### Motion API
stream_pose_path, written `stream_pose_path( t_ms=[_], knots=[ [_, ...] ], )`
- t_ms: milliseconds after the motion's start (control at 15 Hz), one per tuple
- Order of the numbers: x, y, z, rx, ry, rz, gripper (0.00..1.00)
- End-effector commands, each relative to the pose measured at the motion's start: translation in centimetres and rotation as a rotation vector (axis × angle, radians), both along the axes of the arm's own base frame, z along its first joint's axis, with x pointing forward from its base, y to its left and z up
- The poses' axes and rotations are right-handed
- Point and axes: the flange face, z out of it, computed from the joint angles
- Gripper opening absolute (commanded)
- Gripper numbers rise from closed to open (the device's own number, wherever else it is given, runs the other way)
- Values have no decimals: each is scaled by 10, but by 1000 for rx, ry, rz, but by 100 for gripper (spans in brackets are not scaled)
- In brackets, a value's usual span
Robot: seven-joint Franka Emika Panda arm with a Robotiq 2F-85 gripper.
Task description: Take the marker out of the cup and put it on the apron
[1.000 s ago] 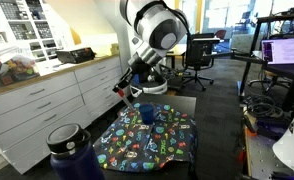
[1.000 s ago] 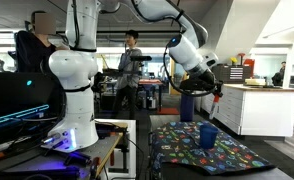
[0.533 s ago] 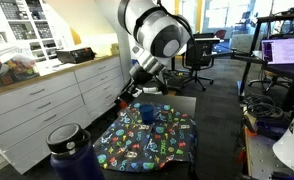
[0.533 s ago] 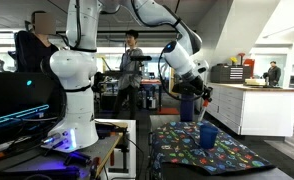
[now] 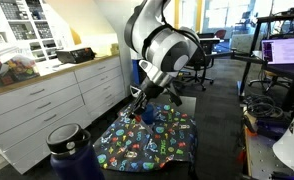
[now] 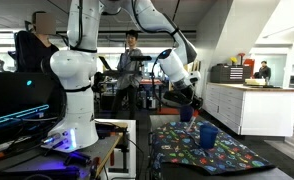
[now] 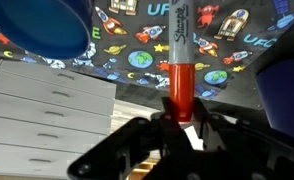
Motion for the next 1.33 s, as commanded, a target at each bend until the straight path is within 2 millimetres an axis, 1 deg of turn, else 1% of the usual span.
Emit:
stream_pose_path(
  t_ms=[0, 200, 467, 533, 600, 800, 867, 933, 1000, 1067, 1133, 1200, 1267],
  knots=[
    [-16, 5, -10, -44, 44, -3, 7],
    [-24, 10, -24, -58, 77, 17, 7],
    [-28, 13, -42, -80, 117, 28, 8],
    [-28, 12, -47, -82, 126, 32, 47],
    [-28, 11, -50, -93, 134, 25, 48],
    [-28, 7, -59, -102, 154, 15, 65],
    [-28, 7, -59, -101, 156, 15, 73],
    [-27, 6, -58, -97, 150, 17, 78],
    [-26, 6, -55, -92, 142, 20, 85],
    [-24, 6, -49, -85, 120, 31, 91],
    [-28, 7, -62, -70, 152, 29, 99],
    [-27, 8, -62, -68, 149, 29, 79],
    [-27, 8, -62, -67, 150, 30, 87]
  ],
)
